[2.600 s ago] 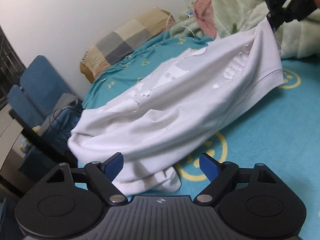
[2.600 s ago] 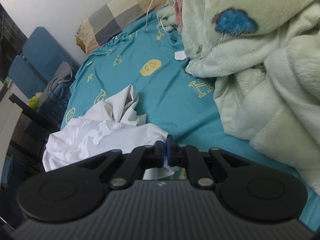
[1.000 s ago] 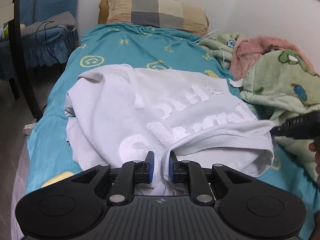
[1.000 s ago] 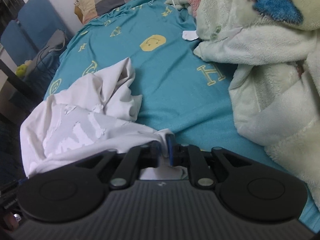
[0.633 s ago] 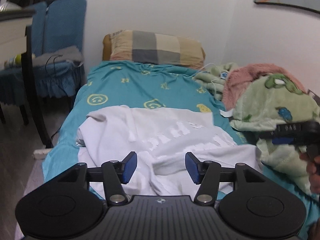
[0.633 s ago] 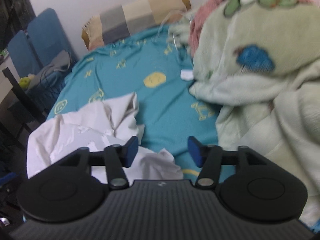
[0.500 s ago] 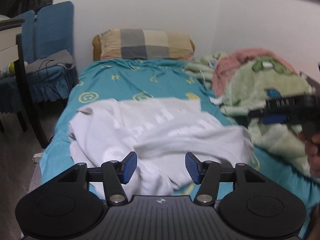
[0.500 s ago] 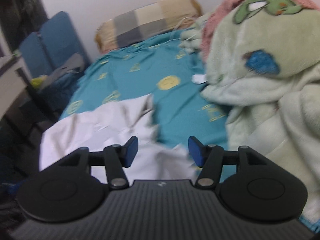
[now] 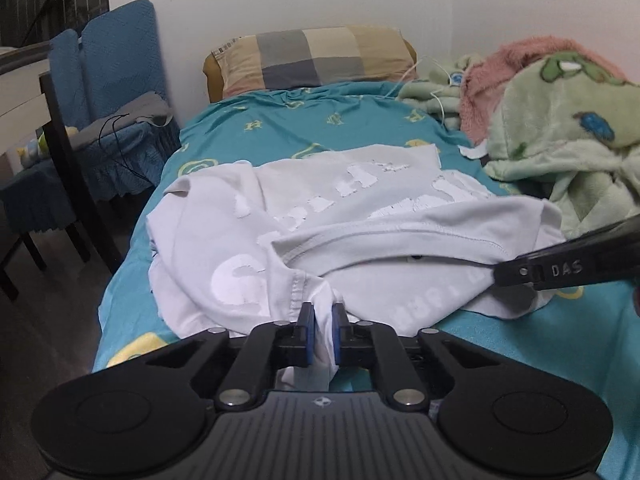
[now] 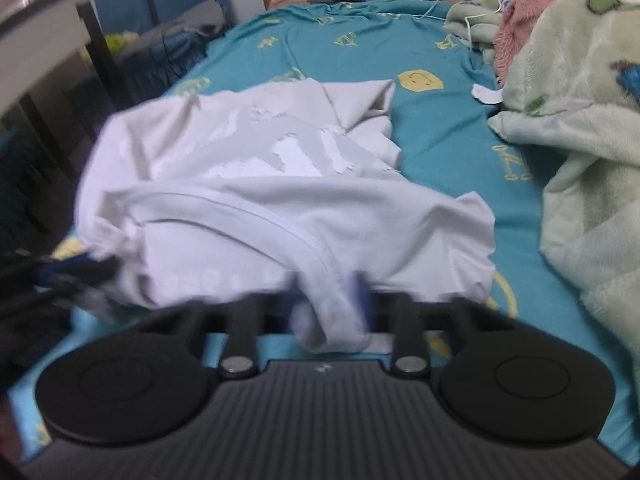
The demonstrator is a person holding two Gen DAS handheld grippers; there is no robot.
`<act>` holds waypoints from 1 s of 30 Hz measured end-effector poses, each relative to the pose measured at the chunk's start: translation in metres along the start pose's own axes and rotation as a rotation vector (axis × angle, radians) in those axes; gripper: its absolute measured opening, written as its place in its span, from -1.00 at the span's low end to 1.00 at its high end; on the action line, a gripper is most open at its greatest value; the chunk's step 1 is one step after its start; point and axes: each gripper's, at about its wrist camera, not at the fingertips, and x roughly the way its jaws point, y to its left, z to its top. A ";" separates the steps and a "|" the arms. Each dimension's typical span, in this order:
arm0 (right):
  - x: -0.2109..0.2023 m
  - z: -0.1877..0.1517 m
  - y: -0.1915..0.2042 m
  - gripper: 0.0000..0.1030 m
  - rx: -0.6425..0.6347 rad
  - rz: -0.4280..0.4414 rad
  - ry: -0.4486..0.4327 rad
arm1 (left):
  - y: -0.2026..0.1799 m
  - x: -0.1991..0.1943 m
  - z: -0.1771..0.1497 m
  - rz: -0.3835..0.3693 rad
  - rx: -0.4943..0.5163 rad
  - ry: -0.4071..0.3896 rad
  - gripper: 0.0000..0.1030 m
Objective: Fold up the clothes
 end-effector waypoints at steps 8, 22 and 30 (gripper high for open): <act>-0.049 0.015 -0.020 -0.88 0.138 0.111 -0.135 | 0.010 -0.061 -0.012 -0.050 -0.006 0.009 -0.86; -0.101 0.020 -0.029 -0.88 0.223 0.431 -0.261 | -0.067 -0.069 0.001 0.074 0.117 -0.248 0.22; -0.112 0.021 -0.027 -0.88 0.200 0.525 -0.329 | -0.056 -0.041 0.018 0.194 -0.151 -0.288 0.28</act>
